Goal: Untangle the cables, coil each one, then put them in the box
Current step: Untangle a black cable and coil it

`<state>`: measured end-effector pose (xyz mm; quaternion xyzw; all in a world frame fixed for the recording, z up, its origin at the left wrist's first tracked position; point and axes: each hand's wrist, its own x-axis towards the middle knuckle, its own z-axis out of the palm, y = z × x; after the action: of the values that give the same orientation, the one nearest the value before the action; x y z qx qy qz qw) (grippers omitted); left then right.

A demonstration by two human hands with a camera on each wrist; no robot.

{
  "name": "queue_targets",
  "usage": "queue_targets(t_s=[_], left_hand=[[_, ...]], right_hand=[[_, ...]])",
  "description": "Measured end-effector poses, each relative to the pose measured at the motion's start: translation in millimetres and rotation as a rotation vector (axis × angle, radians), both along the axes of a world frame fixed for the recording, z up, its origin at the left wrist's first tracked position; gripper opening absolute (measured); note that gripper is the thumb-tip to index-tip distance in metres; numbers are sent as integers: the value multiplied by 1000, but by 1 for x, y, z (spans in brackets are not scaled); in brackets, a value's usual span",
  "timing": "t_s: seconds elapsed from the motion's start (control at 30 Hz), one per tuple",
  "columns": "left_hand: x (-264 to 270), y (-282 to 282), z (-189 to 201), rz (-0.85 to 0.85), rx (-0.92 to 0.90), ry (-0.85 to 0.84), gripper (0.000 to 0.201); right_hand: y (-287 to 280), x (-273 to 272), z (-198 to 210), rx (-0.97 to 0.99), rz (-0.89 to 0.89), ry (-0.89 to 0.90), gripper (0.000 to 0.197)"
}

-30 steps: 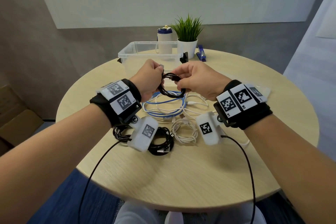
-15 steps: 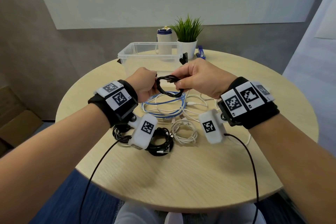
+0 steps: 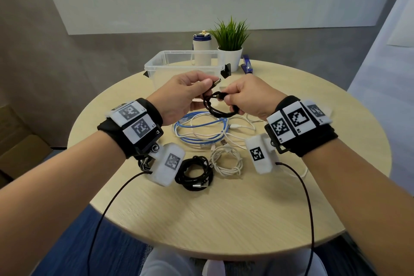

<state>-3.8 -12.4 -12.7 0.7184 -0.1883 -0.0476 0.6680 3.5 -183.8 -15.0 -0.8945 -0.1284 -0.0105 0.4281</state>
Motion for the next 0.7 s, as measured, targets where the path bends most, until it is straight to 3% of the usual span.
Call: queue_targets(t_s=[0.37,0.7], left_hand=[[3,8,2,79,296,98,1],[3,15,9,24,528,233,15]], right_hand=[[8,-1,-5,14,-17,18,23],[6,-10,1,69,110,129,13]])
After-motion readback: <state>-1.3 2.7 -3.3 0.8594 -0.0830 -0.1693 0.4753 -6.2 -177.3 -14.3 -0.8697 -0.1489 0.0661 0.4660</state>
